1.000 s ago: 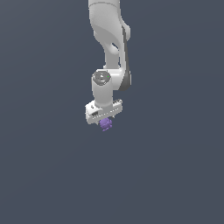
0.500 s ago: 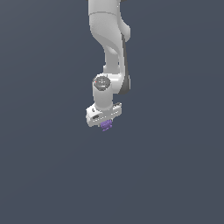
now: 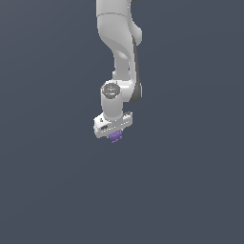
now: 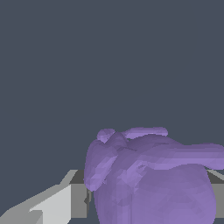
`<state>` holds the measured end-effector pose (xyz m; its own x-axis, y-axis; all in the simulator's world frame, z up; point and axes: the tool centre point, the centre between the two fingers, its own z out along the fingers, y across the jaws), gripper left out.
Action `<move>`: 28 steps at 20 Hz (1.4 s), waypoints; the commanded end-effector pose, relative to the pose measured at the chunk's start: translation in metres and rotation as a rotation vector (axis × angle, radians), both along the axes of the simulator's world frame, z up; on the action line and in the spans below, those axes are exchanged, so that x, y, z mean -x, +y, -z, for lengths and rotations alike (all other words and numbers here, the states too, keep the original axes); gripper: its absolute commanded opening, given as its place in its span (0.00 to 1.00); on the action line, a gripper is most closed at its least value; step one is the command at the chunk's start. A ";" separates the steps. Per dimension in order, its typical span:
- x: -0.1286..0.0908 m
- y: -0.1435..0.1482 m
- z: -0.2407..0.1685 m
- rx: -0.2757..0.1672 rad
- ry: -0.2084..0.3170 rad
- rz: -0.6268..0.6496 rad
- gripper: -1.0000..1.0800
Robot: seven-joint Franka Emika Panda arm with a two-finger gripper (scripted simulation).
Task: Pick up the object and move it to a goal position.
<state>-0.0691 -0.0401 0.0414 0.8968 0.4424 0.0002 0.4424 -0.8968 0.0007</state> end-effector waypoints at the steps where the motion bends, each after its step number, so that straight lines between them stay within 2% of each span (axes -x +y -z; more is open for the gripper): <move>1: 0.000 0.000 -0.001 0.000 0.000 0.000 0.00; 7: -0.001 -0.005 -0.018 0.000 0.000 0.000 0.00; 13: -0.004 -0.015 -0.055 0.000 0.000 0.000 0.00; 28: -0.015 -0.054 -0.204 -0.002 0.000 -0.001 0.00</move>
